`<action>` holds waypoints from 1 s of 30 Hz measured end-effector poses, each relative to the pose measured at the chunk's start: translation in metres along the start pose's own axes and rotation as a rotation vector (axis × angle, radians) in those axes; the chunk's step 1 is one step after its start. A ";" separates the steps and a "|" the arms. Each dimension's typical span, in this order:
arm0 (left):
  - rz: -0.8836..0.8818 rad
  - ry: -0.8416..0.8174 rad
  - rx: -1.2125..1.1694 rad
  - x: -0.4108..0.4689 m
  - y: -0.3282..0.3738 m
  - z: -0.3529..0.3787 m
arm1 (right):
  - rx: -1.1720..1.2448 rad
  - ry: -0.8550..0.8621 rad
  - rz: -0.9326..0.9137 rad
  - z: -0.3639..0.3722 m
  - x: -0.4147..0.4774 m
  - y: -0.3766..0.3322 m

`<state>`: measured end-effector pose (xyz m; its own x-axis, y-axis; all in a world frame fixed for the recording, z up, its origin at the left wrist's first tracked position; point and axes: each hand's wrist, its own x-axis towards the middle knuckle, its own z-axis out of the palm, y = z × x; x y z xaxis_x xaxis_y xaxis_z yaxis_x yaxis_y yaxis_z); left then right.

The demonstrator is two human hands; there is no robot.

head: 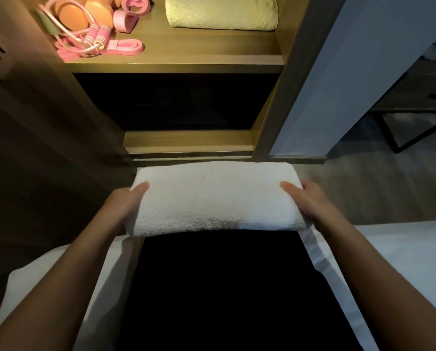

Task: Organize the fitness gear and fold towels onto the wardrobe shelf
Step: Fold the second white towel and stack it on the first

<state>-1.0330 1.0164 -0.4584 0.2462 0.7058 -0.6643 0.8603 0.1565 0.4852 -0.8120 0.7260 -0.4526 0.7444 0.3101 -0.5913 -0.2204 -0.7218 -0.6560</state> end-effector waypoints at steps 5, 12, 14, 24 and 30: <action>0.607 0.264 0.540 -0.015 0.024 0.002 | -0.545 0.210 -0.356 0.006 -0.002 -0.026; 0.927 -0.086 1.012 -0.041 0.044 0.055 | -1.035 0.028 -0.489 0.026 -0.003 -0.052; 0.937 -0.131 1.002 -0.035 0.045 0.052 | -0.917 -0.007 -0.609 0.043 -0.005 -0.053; 0.642 -0.147 0.985 -0.009 0.057 0.043 | -1.022 -0.271 -0.477 0.063 0.016 -0.064; 0.665 -0.244 0.898 0.032 0.109 0.068 | -1.070 -0.163 -0.462 0.069 0.067 -0.098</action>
<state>-0.9011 1.0091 -0.4651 0.7677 0.2957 -0.5685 0.5114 -0.8174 0.2653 -0.7843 0.8607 -0.4601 0.5082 0.6978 -0.5048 0.7485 -0.6478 -0.1419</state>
